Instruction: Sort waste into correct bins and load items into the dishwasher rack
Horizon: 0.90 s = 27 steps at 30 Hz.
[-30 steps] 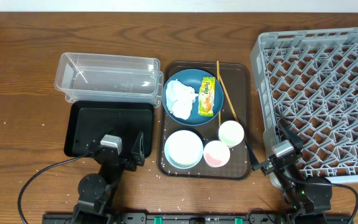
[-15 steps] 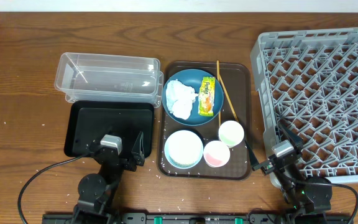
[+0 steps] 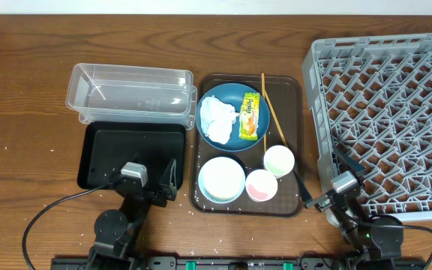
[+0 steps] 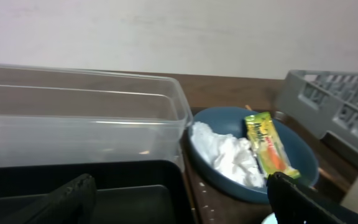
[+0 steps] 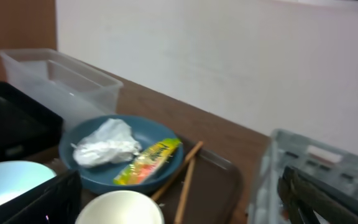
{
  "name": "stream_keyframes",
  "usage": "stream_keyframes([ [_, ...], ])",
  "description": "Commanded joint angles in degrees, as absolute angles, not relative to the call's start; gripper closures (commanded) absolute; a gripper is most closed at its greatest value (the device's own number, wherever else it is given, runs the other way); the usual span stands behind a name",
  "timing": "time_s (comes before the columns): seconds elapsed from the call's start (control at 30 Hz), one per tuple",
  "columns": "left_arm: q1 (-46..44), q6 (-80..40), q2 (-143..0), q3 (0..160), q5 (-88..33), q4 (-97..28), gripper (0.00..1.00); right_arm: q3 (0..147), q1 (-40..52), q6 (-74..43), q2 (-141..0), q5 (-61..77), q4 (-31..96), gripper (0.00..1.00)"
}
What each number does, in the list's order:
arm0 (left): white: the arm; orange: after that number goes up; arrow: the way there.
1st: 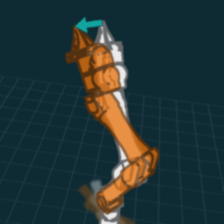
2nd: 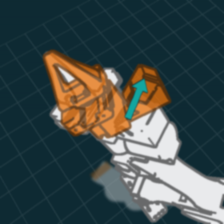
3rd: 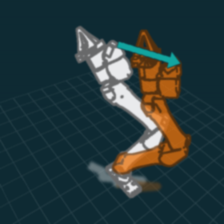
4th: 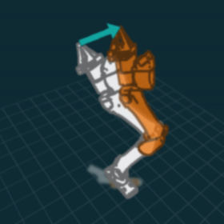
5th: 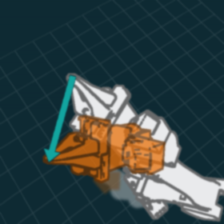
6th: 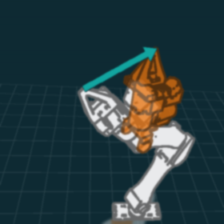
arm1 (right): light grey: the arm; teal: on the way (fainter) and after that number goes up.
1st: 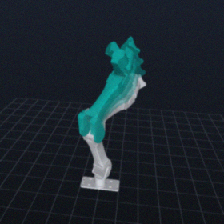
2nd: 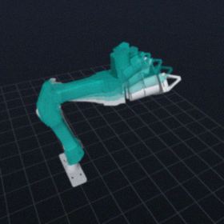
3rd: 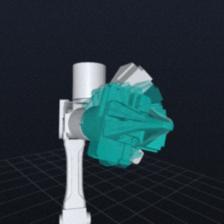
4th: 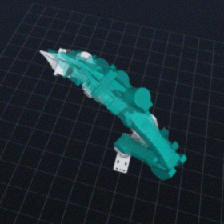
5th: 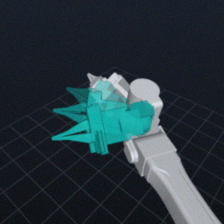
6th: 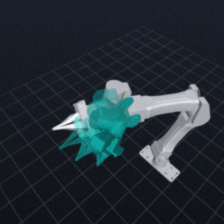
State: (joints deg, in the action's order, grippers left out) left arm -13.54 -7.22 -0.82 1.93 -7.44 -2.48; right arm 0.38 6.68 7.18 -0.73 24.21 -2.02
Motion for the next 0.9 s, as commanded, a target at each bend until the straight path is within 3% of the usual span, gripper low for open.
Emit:
stream_keyframes([
  [0.0,-13.3,-9.0,-1.0,1.2,-11.9,-2.0,0.1,0.3,6.6,-1.0,-0.8,26.2,-1.2,0.01],
  [0.13,-13.3,-10.3,-1.3,6.7,-14.8,-3.6,0.1,2.7,6.6,-5.5,-0.8,26.1,3.2,0.01],
  [0.33,-13.3,-10.2,-10.3,19.7,-15.7,-6.6,0.1,14.1,6.6,-5.5,-5.7,18.8,19.8,0.01],
  [0.63,-13.9,-10.2,-43.9,51.3,-30.4,-31.8,0.09,43.2,6.6,-1.6,-33.8,18.1,43.7,0.01],
  [0.87,-14.5,-15.7,-57.3,58.3,-48.0,-35.0,0.1,57.4,6.6,-1.7,-51.5,28.9,53.4,0.01],
])
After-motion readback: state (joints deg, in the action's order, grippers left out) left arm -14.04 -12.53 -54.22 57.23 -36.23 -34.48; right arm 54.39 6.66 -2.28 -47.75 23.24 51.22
